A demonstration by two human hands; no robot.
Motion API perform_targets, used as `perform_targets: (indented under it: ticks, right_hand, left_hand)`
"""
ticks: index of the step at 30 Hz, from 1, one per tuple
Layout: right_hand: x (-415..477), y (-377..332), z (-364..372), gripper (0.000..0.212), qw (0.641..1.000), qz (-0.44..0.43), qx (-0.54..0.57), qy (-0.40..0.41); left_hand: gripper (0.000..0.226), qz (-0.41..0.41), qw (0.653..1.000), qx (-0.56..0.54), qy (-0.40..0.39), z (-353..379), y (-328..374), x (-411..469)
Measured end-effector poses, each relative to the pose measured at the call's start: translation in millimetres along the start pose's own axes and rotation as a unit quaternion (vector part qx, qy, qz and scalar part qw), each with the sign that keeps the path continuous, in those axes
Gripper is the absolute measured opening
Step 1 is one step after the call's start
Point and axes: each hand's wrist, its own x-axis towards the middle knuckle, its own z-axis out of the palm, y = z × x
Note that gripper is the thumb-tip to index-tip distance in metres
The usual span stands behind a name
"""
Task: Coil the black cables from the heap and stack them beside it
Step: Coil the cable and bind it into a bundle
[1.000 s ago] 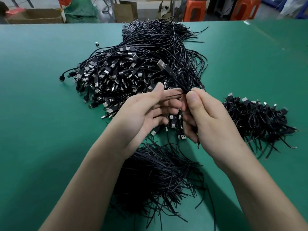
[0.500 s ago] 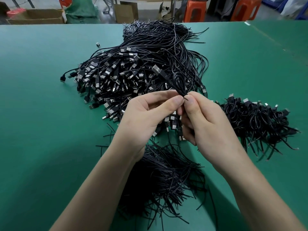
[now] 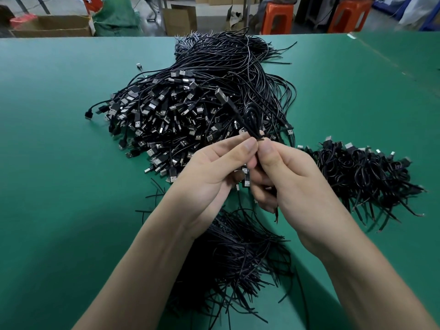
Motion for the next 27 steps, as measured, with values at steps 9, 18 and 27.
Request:
perform_targets:
  ticks: [9,18,27]
  right_hand:
    - [-1.8,-1.2,-1.2,0.042,0.99,0.093,0.085,-0.061]
    - [0.3,1.1,-4.6,0.032,0.978,0.123,0.145,-0.087]
    - [1.0,6.3,-10.8,0.033,0.998,0.029,-0.044,-0.024]
  left_hand:
    - [0.039,0.04,0.994,0.093,0.035,1.7,-0.6,-0.2]
    - [0.033,0.065,0.986,0.143,0.057,2.3,2.4,-0.5]
    - [0.023,0.046,0.99,0.123,0.04,-0.8,1.9,-2.8]
